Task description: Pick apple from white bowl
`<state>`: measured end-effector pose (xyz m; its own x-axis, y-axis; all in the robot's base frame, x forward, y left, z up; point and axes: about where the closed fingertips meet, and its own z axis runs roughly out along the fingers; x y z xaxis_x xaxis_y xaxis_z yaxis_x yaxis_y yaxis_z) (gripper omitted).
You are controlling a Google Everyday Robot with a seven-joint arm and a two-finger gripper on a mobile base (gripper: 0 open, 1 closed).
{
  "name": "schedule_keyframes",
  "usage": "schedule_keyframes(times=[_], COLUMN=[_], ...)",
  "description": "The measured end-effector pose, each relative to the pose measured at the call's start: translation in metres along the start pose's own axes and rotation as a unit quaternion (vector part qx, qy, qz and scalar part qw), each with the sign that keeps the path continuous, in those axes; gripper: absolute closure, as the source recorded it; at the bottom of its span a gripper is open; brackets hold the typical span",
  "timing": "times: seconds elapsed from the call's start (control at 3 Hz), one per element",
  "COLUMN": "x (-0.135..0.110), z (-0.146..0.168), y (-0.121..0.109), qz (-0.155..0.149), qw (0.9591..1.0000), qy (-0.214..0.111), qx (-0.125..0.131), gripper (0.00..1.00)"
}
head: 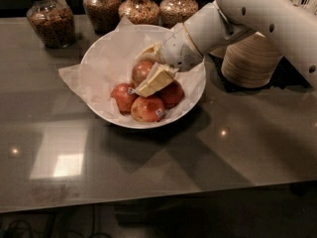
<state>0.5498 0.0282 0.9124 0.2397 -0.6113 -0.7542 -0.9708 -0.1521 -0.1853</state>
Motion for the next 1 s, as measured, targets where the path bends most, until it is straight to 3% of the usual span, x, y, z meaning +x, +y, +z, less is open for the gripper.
schedule_keyframes(times=[0.33, 1.0], x=[-0.018, -0.087], z=[-0.009, -0.071], y=[-0.001, 0.008], qz=[-0.014, -0.062], qw=[0.9991, 0.9921], qy=[-0.039, -0.104], qx=[0.006, 0.032], gripper=[1.00, 1.00])
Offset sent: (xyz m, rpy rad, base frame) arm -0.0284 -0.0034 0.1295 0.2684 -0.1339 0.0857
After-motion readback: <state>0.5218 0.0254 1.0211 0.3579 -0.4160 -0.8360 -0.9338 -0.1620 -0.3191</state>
